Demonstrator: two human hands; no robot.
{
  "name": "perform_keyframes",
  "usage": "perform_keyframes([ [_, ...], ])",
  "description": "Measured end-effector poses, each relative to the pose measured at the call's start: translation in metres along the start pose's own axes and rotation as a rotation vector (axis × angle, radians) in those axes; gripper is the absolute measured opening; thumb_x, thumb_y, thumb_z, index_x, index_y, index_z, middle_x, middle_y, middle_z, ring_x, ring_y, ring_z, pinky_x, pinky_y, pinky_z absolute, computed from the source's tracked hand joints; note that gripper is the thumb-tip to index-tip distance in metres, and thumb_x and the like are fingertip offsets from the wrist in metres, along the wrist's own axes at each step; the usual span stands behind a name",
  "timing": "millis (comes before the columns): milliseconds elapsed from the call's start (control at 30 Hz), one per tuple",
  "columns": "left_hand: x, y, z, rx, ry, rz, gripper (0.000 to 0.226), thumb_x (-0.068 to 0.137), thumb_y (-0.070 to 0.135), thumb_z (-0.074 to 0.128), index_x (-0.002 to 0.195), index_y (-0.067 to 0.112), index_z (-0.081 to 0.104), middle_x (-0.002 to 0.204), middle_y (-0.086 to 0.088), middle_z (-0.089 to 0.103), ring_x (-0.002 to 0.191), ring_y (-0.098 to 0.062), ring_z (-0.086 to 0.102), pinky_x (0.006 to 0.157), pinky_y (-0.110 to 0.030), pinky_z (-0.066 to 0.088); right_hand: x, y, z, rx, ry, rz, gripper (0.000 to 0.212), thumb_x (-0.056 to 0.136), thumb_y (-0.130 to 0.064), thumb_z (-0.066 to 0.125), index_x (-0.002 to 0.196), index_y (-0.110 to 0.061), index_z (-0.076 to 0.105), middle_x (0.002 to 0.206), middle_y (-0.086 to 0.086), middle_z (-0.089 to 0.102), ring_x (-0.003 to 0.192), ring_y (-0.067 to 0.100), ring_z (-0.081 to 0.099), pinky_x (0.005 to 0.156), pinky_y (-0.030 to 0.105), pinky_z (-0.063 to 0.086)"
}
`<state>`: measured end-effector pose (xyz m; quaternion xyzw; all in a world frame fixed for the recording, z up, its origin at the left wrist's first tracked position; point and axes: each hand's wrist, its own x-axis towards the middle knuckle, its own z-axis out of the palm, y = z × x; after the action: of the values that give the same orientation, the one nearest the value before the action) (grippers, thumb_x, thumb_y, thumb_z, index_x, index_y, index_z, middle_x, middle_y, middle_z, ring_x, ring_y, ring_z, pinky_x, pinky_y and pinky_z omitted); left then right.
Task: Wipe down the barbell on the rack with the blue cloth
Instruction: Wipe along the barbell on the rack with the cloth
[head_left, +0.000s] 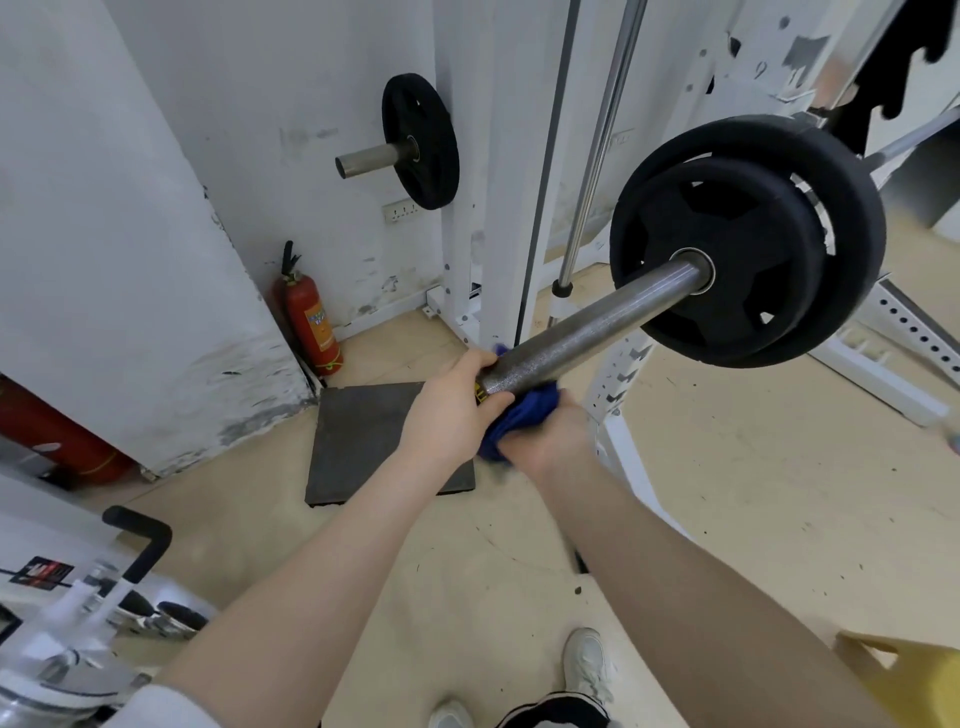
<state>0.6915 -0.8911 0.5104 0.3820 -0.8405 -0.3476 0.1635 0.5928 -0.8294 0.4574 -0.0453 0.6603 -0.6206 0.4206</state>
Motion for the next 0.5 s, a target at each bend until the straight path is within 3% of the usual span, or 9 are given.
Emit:
perform_keyframes([
  [67, 0.0, 0.0, 0.0, 0.006, 0.0, -0.005, 0.041, 0.087, 0.027, 0.06, 0.126, 0.02, 0.048, 0.118, -0.005, 0.061, 0.105, -0.025, 0.056, 0.088, -0.034, 0.045, -0.007, 0.0, 0.009, 0.21, -0.231, 0.067, 0.026, 0.084, -0.036, 0.051, 0.096, -0.015, 0.06, 0.092, 0.008, 0.06, 0.088, 0.025, 0.058, 0.086, 0.039, 0.047],
  [133, -0.001, 0.002, 0.0, 0.014, -0.002, -0.011, 0.041, 0.088, 0.027, 0.059, 0.127, 0.02, 0.048, 0.117, -0.004, 0.061, 0.104, -0.023, 0.055, 0.086, -0.032, 0.044, -0.006, -0.015, 0.004, 0.297, -0.177, 0.101, 0.037, 0.1, -0.026, 0.029, 0.1, -0.003, 0.058, 0.089, 0.013, 0.066, 0.086, 0.027, 0.06, 0.082, 0.041, 0.045],
  [167, -0.002, 0.003, 0.0, 0.012, -0.001, -0.018, 0.041, 0.088, 0.027, 0.059, 0.127, 0.02, 0.047, 0.118, -0.004, 0.06, 0.105, -0.023, 0.054, 0.086, -0.032, 0.043, -0.002, -0.024, -0.006, 0.257, -0.044, 0.021, 0.029, 0.102, -0.015, 0.029, 0.103, -0.002, 0.055, 0.08, 0.008, 0.07, 0.08, 0.023, 0.064, 0.08, 0.039, 0.05],
  [200, -0.002, 0.003, 0.0, 0.006, 0.0, -0.027, 0.041, 0.088, 0.027, 0.058, 0.127, 0.021, 0.047, 0.118, -0.003, 0.06, 0.105, -0.023, 0.054, 0.086, -0.033, 0.044, 0.0, -0.035, -0.013, 0.313, -0.084, -0.003, 0.02, 0.1, -0.001, 0.034, 0.102, -0.003, 0.054, 0.071, 0.002, 0.071, 0.071, 0.016, 0.064, 0.08, 0.036, 0.054],
  [233, -0.003, 0.004, 0.0, 0.0, -0.003, -0.037, 0.041, 0.088, 0.027, 0.058, 0.127, 0.022, 0.047, 0.118, -0.003, 0.06, 0.105, -0.023, 0.054, 0.086, -0.034, 0.045, 0.015, -0.039, -0.021, 0.41, -0.003, 0.033, 0.018, 0.094, 0.007, 0.042, 0.098, -0.005, 0.055, 0.072, 0.002, 0.071, 0.066, 0.013, 0.062, 0.083, 0.037, 0.055],
  [300, -0.003, 0.007, 0.0, -0.001, -0.007, -0.053, 0.041, 0.088, 0.027, 0.058, 0.127, 0.022, 0.047, 0.119, -0.003, 0.06, 0.104, -0.022, 0.054, 0.086, -0.033, 0.045, 0.028, -0.048, -0.03, 0.628, 0.1, 0.1, 0.008, 0.093, -0.006, 0.049, 0.092, -0.011, 0.054, 0.1, 0.013, 0.068, 0.085, 0.015, 0.063, 0.086, 0.038, 0.051],
  [367, -0.003, 0.011, 0.0, -0.002, 0.004, -0.068, 0.04, 0.088, 0.025, 0.059, 0.126, 0.02, 0.048, 0.119, -0.004, 0.059, 0.103, -0.021, 0.054, 0.085, -0.031, 0.044, 0.033, -0.048, -0.028, 0.876, 0.073, 0.325, 0.014, 0.089, -0.029, 0.05, 0.093, -0.016, 0.055, 0.099, 0.003, 0.065, 0.114, 0.017, 0.059, 0.078, 0.038, 0.052],
  [400, -0.003, 0.013, 0.0, 0.0, 0.013, -0.075, 0.039, 0.088, 0.024, 0.06, 0.125, 0.02, 0.049, 0.12, -0.003, 0.059, 0.104, -0.02, 0.054, 0.084, -0.03, 0.043, 0.025, -0.047, -0.023, 0.912, 0.003, 0.376, 0.022, 0.088, -0.033, 0.051, 0.098, -0.016, 0.059, 0.099, -0.001, 0.065, 0.117, 0.02, 0.058, 0.076, 0.039, 0.053],
  [500, -0.002, 0.02, 0.001, 0.042, 0.02, -0.096, 0.039, 0.088, 0.023, 0.06, 0.125, 0.021, 0.048, 0.122, -0.002, 0.058, 0.099, -0.018, 0.053, 0.081, -0.028, 0.042, 0.018, -0.043, -0.025, 0.884, -0.144, 0.385, 0.047, 0.083, -0.027, 0.045, 0.128, -0.019, 0.055, 0.132, 0.003, 0.055, 0.119, 0.028, 0.054, 0.1, 0.046, 0.041],
])
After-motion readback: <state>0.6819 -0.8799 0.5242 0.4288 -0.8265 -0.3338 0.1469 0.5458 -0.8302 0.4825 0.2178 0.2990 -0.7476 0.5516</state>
